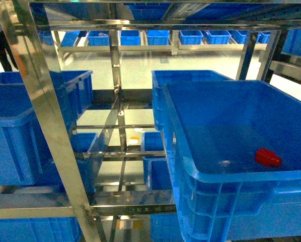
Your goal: Pick red block from blue box to shelf
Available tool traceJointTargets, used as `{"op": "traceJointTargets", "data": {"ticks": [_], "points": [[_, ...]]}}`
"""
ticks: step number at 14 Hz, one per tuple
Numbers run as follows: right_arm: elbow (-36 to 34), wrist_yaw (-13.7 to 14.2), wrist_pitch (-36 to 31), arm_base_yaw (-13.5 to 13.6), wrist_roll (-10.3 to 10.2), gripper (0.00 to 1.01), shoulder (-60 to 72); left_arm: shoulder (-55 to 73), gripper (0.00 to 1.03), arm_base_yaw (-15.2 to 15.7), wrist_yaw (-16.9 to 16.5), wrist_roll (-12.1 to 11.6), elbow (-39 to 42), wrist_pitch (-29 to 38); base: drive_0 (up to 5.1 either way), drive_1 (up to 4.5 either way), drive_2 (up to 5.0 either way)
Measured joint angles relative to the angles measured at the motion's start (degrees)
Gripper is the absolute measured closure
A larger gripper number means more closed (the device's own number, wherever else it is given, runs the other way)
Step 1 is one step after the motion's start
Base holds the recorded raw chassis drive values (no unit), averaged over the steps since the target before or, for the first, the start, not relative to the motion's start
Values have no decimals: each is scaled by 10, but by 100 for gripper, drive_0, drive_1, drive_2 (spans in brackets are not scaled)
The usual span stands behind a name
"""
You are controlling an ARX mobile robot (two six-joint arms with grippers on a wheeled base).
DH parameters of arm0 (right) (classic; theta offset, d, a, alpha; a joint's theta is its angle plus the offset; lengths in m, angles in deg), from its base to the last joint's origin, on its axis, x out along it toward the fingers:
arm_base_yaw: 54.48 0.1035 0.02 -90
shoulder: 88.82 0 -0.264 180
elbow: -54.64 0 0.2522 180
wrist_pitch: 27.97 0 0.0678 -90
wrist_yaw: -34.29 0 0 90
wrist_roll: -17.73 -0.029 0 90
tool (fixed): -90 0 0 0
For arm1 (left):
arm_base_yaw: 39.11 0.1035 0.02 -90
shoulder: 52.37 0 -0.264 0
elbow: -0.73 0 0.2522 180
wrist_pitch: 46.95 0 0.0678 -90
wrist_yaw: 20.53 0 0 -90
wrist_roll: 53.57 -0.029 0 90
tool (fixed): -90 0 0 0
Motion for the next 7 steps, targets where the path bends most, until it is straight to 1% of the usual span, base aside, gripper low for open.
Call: {"op": "traceJointTargets", "data": {"ticks": [1, 2, 3, 4, 5, 6, 7], "points": [[-7, -23, 57, -32, 7, 75, -77, 0, 5, 0, 0, 0, 0, 0, 0, 0, 0], [-14, -41, 96, -46, 7, 91, -121, 0, 5, 0, 0, 0, 0, 0, 0, 0, 0], [-16, -52, 127, -58, 9, 99, -157, 0, 5, 0, 0, 0, 0, 0, 0, 0, 0], [-16, -61, 157, -69, 9, 99, -192, 0, 5, 0, 0, 0, 0, 0, 0, 0, 0], [-17, -96, 182, -92, 9, 99, -217, 0, 5, 0, 0, 0, 0, 0, 0, 0, 0], [-17, -117, 205, -127, 10, 99, -245, 0, 5, 0, 0, 0, 0, 0, 0, 0, 0], [-17, -120, 228, -132, 10, 99, -271, 0, 5, 0, 0, 0, 0, 0, 0, 0, 0]]}}
